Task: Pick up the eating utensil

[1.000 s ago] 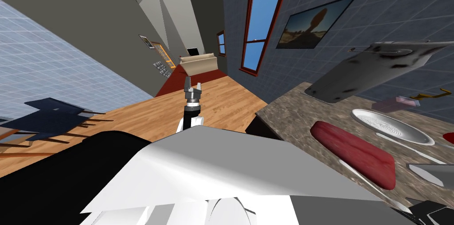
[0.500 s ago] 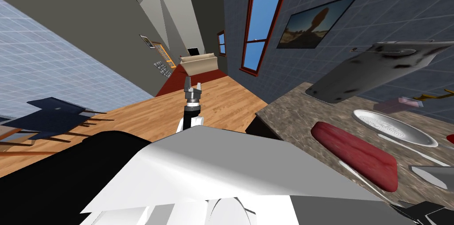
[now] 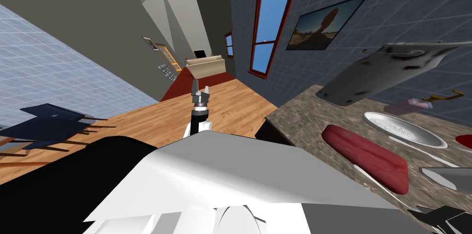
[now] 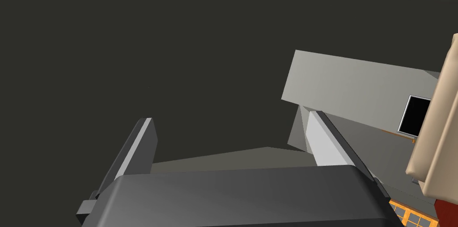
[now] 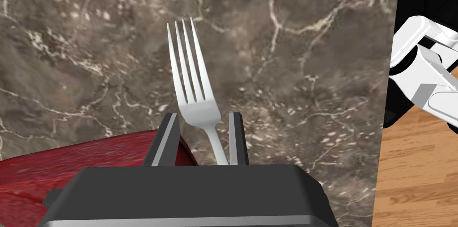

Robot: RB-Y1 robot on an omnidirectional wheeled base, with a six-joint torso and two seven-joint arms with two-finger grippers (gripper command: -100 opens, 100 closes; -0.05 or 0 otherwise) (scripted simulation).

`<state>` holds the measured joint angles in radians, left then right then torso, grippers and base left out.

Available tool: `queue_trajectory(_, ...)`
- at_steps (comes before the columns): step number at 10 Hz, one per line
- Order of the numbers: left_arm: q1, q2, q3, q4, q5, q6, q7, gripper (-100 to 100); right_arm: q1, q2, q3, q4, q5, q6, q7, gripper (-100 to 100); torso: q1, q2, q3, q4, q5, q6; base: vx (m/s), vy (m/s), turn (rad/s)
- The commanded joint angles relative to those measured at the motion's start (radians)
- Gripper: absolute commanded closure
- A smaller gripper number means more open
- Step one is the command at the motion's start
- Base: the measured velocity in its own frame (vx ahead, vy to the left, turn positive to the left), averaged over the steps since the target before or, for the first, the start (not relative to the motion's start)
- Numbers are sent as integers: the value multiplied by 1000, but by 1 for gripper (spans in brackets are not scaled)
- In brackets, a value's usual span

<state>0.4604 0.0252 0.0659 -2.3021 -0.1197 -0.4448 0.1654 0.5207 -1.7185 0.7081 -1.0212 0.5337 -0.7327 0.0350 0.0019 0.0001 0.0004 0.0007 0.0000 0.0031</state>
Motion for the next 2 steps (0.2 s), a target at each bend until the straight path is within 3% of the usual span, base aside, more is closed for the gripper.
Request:
queue_trajectory(1,0,0,0,0,0,0,0,0,0,0,0,0,0,0,0,100,0,0,0,0,0,0,-8,7,-7)
queue_trajectory(2,0,0,0,0,0,0,0,0,0,-3,0,-2,-1,-1,-2,0,-1,0,0,0,-1,0,0,0,0)
